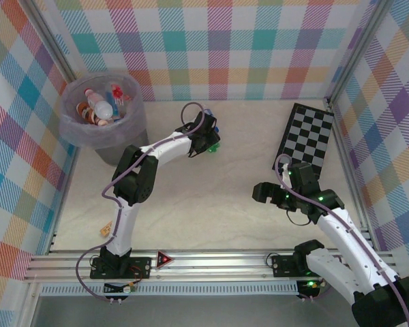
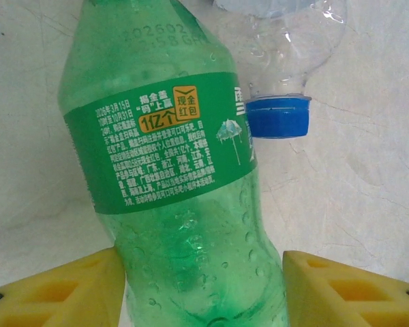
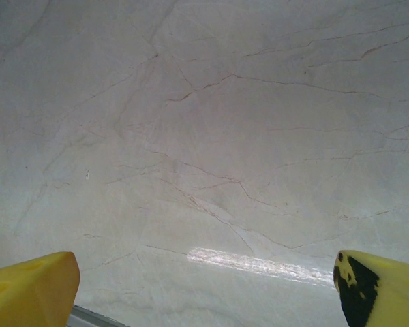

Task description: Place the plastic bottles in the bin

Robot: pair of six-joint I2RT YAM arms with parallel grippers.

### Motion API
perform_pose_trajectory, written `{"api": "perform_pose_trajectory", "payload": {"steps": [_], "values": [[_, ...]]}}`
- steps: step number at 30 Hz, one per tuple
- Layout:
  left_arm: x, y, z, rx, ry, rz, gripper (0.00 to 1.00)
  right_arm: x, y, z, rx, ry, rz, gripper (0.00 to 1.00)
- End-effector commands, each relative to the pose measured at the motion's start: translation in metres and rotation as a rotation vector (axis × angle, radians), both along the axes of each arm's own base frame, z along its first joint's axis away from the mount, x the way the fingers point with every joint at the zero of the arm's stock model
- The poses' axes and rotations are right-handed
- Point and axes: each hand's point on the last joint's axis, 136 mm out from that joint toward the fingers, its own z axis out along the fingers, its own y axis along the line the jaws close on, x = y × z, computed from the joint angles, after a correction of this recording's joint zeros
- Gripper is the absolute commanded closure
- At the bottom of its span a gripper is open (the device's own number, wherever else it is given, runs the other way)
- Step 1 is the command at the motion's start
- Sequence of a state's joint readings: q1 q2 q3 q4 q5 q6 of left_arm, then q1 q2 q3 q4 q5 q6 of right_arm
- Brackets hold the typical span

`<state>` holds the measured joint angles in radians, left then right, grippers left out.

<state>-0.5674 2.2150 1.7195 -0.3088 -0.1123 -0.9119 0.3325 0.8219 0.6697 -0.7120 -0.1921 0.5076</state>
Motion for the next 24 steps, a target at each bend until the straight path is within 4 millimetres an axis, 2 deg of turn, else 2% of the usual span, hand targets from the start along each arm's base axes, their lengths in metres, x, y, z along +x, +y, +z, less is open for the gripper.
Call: {"api": "perform_pose_trajectory", "payload": {"steps": [1,7,15,24], "values": [[-0.006,0.003,0.005,0.009,0.012,-0.010,0.43,0.003,0.001,0.008,0.006,-0.027,0.016,0.04],[-0.006,0.003,0.019,0.000,-0.008,-0.017,0.45,0.003,0.000,0.006,0.002,-0.025,0.012,0.04],[-0.011,0.003,0.050,-0.011,-0.053,-0.037,0.48,0.004,0.001,0.004,0.006,-0.024,0.013,0.04],[-0.027,0.003,0.097,-0.025,-0.120,-0.085,0.48,0.004,0.002,0.003,0.008,-0.022,0.013,0.04]]}}
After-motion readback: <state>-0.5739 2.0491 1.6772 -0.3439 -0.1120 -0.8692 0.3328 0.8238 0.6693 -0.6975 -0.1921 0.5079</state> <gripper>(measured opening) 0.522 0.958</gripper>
